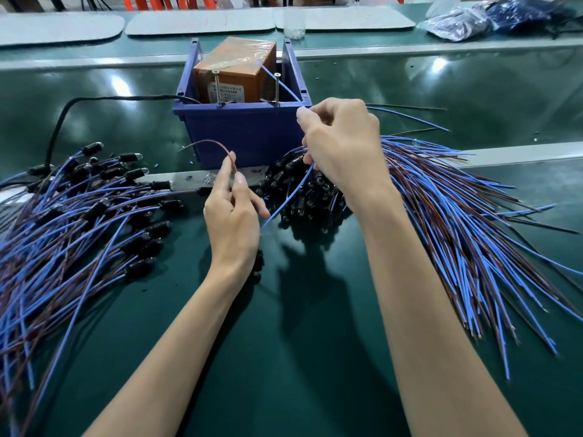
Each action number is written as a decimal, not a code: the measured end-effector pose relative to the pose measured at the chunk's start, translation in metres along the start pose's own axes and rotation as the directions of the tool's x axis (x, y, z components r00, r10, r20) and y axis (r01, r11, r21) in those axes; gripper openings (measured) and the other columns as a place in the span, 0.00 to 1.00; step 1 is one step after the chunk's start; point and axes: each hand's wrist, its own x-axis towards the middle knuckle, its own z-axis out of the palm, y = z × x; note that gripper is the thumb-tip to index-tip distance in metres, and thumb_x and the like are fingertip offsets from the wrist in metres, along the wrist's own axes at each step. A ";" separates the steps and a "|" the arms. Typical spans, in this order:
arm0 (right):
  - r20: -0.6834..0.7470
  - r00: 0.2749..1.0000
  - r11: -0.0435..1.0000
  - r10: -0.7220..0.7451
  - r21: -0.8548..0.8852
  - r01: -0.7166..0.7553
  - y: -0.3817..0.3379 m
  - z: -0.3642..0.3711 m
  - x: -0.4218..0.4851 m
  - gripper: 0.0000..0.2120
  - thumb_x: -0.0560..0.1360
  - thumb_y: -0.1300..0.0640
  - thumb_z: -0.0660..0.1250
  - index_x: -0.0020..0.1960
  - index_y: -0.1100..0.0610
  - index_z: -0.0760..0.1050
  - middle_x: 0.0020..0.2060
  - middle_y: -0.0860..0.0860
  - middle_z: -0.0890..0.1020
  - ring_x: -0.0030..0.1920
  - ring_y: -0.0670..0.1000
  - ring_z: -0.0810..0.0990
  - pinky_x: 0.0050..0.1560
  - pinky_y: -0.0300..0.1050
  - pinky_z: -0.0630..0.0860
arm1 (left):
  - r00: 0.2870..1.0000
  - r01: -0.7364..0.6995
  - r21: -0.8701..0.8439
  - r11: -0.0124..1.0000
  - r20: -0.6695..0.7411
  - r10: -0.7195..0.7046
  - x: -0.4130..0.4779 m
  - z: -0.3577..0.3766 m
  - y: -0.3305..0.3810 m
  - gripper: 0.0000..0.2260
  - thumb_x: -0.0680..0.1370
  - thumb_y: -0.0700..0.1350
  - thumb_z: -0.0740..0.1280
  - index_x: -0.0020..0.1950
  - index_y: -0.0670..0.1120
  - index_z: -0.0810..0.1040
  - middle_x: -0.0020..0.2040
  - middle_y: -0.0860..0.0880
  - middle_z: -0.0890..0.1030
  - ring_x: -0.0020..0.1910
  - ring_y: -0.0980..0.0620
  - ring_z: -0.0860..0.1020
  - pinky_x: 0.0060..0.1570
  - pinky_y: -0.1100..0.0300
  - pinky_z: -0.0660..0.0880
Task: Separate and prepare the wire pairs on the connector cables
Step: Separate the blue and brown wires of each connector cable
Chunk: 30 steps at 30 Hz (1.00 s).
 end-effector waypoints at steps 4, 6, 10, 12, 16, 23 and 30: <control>0.001 1.000 1.000 0.006 -0.005 -0.006 0.000 0.000 0.000 0.10 0.78 0.56 0.61 0.43 0.57 0.80 0.26 0.48 0.78 0.22 0.41 0.76 0.38 0.38 0.77 | 0.996 -0.093 -0.014 0.996 -0.013 0.093 -0.001 0.000 0.003 0.16 0.84 0.43 0.55 0.71 0.54 0.67 0.22 0.56 0.72 0.24 0.60 0.68 0.26 0.66 0.68; 0.005 1.000 1.000 0.007 -0.016 -0.007 0.000 0.000 0.001 0.10 0.78 0.57 0.61 0.44 0.57 0.80 0.27 0.48 0.78 0.22 0.40 0.76 0.37 0.36 0.76 | 0.988 -0.152 -0.007 0.988 -0.002 0.152 -0.004 0.001 0.004 0.17 0.83 0.41 0.55 0.70 0.55 0.66 0.24 0.57 0.72 0.26 0.61 0.69 0.29 0.61 0.70; 0.008 1.000 1.000 0.011 -0.023 -0.010 0.000 -0.002 0.001 0.10 0.78 0.57 0.61 0.45 0.58 0.80 0.28 0.48 0.79 0.22 0.40 0.76 0.36 0.34 0.75 | 0.987 -0.155 0.014 0.988 0.033 0.154 -0.004 0.002 0.000 0.17 0.83 0.40 0.55 0.71 0.54 0.66 0.24 0.59 0.73 0.27 0.61 0.70 0.29 0.59 0.70; 0.013 1.000 1.000 0.008 -0.025 -0.008 0.001 -0.001 0.001 0.10 0.78 0.58 0.61 0.45 0.58 0.80 0.29 0.48 0.79 0.21 0.39 0.76 0.34 0.33 0.75 | 0.990 -0.141 0.026 0.990 0.030 0.140 -0.002 0.002 -0.003 0.18 0.83 0.40 0.54 0.72 0.51 0.66 0.24 0.58 0.74 0.27 0.61 0.70 0.32 0.57 0.71; 0.006 1.000 1.000 0.004 -0.027 -0.004 0.001 -0.001 0.001 0.10 0.78 0.58 0.61 0.45 0.58 0.80 0.28 0.48 0.79 0.21 0.39 0.76 0.34 0.33 0.75 | 0.955 -0.293 0.073 0.953 -0.030 0.296 -0.005 0.001 -0.001 0.20 0.83 0.38 0.52 0.75 0.45 0.62 0.33 0.60 0.78 0.29 0.61 0.71 0.44 0.68 0.71; 0.003 1.000 1.000 0.008 -0.021 -0.008 0.002 -0.001 0.002 0.09 0.77 0.58 0.61 0.44 0.57 0.80 0.28 0.48 0.79 0.22 0.39 0.76 0.35 0.35 0.76 | 0.895 -0.407 0.141 0.902 -0.137 0.425 -0.009 0.001 0.003 0.21 0.82 0.39 0.51 0.75 0.48 0.55 0.32 0.58 0.71 0.32 0.60 0.70 0.43 0.64 0.70; 0.019 1.000 1.000 0.021 -0.002 -0.021 0.002 -0.002 0.001 0.09 0.77 0.61 0.61 0.44 0.59 0.80 0.30 0.50 0.80 0.21 0.40 0.77 0.34 0.37 0.79 | 0.974 -0.216 0.089 0.972 -0.051 0.221 -0.001 -0.001 -0.002 0.22 0.80 0.41 0.52 0.73 0.53 0.64 0.29 0.58 0.70 0.30 0.61 0.68 0.44 0.62 0.68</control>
